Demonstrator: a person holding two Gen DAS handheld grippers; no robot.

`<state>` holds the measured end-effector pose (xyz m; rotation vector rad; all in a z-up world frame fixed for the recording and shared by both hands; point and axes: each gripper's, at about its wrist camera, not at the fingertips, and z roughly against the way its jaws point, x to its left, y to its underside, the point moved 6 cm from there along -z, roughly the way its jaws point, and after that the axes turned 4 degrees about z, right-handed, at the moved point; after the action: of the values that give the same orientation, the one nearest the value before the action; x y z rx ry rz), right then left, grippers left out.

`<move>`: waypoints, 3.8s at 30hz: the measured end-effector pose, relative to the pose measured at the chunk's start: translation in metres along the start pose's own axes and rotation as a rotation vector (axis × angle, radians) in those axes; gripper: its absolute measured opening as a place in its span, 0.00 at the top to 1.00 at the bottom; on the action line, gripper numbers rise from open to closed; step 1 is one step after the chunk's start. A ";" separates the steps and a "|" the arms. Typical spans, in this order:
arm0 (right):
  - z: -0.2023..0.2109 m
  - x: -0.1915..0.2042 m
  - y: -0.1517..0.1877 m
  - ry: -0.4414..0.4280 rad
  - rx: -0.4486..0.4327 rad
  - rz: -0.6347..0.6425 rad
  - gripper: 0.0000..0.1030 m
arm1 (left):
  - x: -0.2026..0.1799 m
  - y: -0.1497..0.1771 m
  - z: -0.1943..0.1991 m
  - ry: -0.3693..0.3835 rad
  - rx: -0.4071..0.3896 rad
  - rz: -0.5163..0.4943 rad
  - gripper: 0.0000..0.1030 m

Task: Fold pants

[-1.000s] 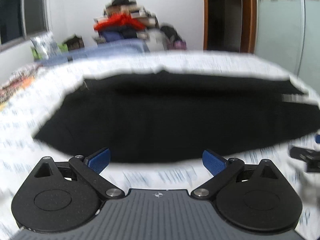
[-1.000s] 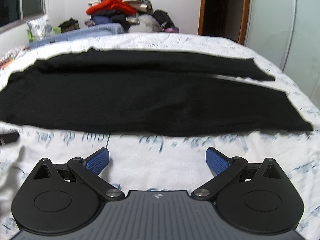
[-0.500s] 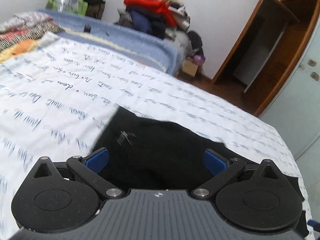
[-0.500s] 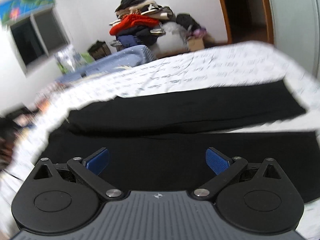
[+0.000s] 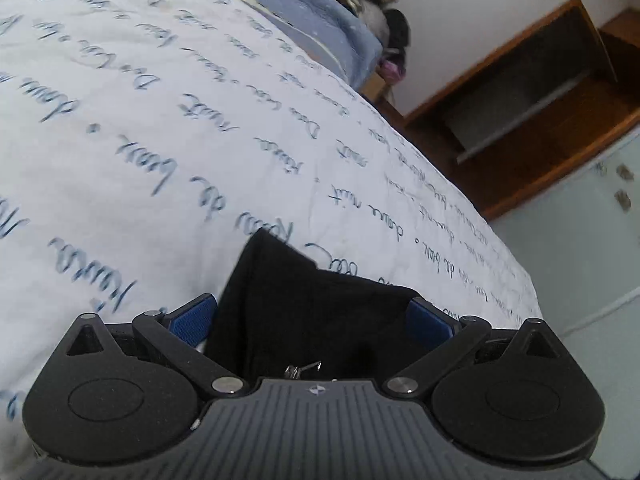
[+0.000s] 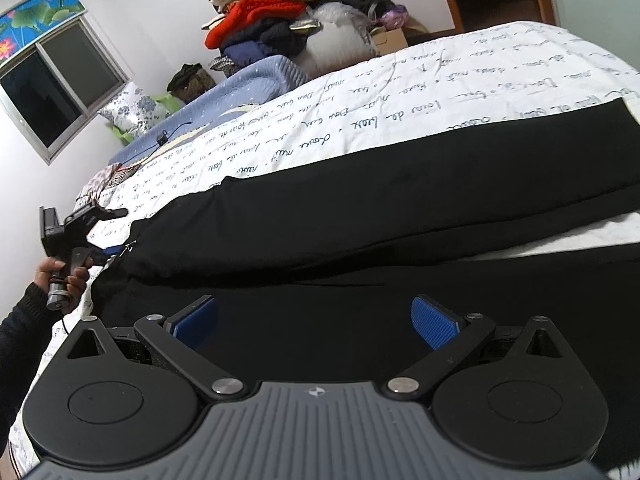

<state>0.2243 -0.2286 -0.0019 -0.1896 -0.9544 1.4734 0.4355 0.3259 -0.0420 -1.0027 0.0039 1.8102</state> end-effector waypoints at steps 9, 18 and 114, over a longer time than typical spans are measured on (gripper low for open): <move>-0.020 0.008 -0.015 -0.017 0.003 0.034 0.00 | -0.007 -0.013 -0.020 -0.179 -0.027 -0.163 0.81; -0.028 0.036 -0.065 -0.243 -0.159 0.378 0.00 | -0.078 0.007 0.055 -0.048 -0.342 -0.467 0.94; -0.019 0.120 0.088 -0.394 0.065 0.353 0.92 | 0.069 0.220 0.177 -0.140 -0.268 0.529 0.79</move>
<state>0.1486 -0.1003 -0.0196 -0.0169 -1.2309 1.9090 0.1468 0.3496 -0.0628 -1.1310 -0.0679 2.4107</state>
